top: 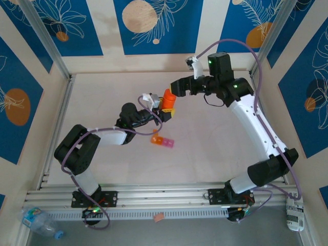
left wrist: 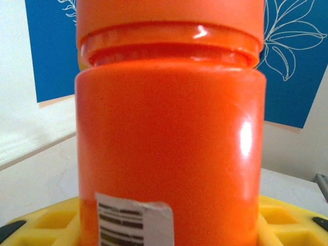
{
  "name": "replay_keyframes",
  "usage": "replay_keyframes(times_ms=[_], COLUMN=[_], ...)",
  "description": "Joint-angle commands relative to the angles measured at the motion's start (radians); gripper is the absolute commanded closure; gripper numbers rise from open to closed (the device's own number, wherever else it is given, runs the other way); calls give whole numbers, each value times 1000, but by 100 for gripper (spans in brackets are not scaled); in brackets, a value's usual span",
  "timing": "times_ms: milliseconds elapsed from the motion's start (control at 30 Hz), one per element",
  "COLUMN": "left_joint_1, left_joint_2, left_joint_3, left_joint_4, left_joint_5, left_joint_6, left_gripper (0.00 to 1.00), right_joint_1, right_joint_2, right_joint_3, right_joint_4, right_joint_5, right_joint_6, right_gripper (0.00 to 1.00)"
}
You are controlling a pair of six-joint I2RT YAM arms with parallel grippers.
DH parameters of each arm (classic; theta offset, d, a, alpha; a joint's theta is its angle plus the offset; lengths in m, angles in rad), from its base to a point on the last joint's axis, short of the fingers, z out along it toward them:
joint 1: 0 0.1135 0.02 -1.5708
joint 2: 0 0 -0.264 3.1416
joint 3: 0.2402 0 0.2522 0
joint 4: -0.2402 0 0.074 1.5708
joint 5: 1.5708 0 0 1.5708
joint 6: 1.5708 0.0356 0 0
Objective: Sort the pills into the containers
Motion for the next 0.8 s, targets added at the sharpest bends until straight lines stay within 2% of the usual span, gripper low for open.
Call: replay_keyframes(times_ms=[0, 333, 633, 767], left_joint_1=[0, 1, 1, 1], left_joint_2=[-13, -8, -13, -11], left_joint_3=[37, 39, 37, 36], left_joint_4=[54, 53, 53, 57], left_joint_5=[43, 54, 57, 57], left_joint_6=[-25, -35, -35, -37], left_gripper=[100, 100, 100, 100], right_joint_1=[8, 52, 61, 61], right_joint_2=[45, 98, 106, 105], right_joint_3=[44, 64, 53, 53], right_joint_4=[-106, -131, -120, -116], right_joint_5=[-34, -38, -33, -25], right_joint_6=[-122, -135, -120, -109], right_gripper=[10, 12, 21, 33])
